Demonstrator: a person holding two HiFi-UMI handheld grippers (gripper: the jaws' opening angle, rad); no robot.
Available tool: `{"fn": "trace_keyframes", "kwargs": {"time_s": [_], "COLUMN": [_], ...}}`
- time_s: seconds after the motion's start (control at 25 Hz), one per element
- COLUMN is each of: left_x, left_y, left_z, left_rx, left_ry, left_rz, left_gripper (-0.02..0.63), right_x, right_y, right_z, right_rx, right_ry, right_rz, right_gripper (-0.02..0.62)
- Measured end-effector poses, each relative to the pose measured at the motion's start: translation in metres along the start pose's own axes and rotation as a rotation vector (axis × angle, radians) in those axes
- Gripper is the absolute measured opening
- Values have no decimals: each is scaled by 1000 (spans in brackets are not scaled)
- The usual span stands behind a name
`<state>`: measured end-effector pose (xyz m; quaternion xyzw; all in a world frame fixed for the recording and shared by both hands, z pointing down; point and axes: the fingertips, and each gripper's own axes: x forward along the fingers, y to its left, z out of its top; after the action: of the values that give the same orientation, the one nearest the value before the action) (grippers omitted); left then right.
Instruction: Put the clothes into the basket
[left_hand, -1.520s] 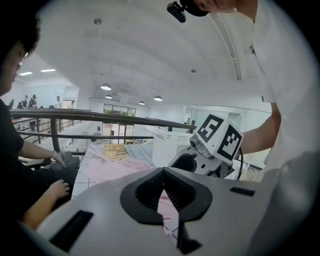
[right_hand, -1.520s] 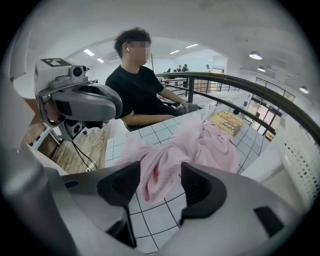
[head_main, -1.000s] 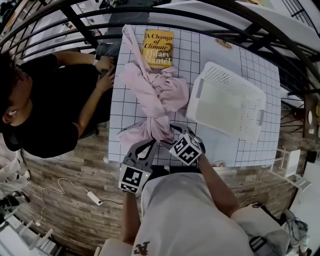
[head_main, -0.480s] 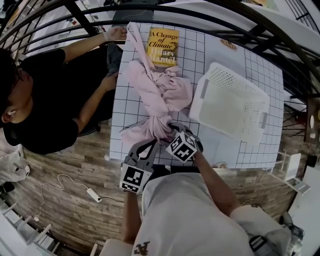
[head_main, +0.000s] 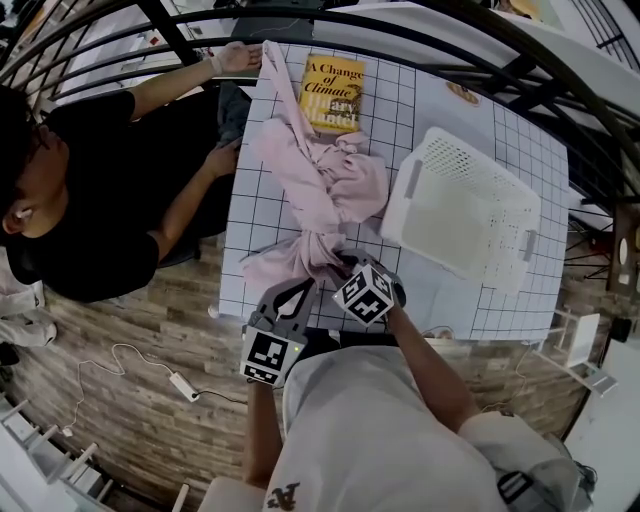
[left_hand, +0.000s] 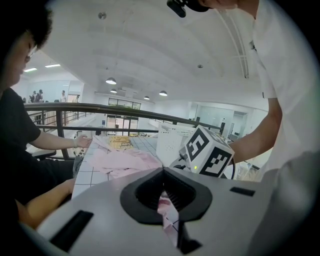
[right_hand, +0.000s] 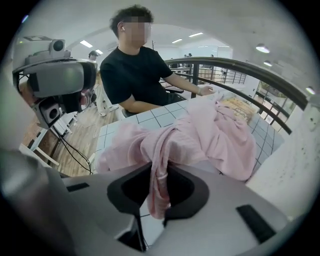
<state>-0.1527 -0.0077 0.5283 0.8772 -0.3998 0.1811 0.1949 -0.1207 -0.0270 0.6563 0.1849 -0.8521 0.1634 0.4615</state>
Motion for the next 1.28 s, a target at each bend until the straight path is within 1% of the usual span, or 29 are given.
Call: {"fn": "trace_keyframes", "kwargs": {"time_s": [0.2, 0.48, 0.76, 1.04, 1.28], "left_x": [-2, -7, -10, -17, -24], "left_y": [0, 0, 1, 0, -3], "left_z": [3, 9, 22, 37, 53], "left_rx": [4, 23, 47, 111, 146], "left_ry": [-5, -24, -50, -54, -82], "left_rz": [3, 6, 6, 8, 3], "left_gripper": [3, 3, 3, 3, 3], "right_x": [-8, -27, -53, -85, -113], "right_y": [-1, 0, -6, -4, -6], "right_z": [8, 26, 53, 78, 98], "right_rx": [30, 101, 138, 168, 167], "right_ry": [-45, -159, -279, -384, -469], "right_rz": [8, 22, 27, 34, 18], "right_gripper": [63, 57, 57, 57, 57]}}
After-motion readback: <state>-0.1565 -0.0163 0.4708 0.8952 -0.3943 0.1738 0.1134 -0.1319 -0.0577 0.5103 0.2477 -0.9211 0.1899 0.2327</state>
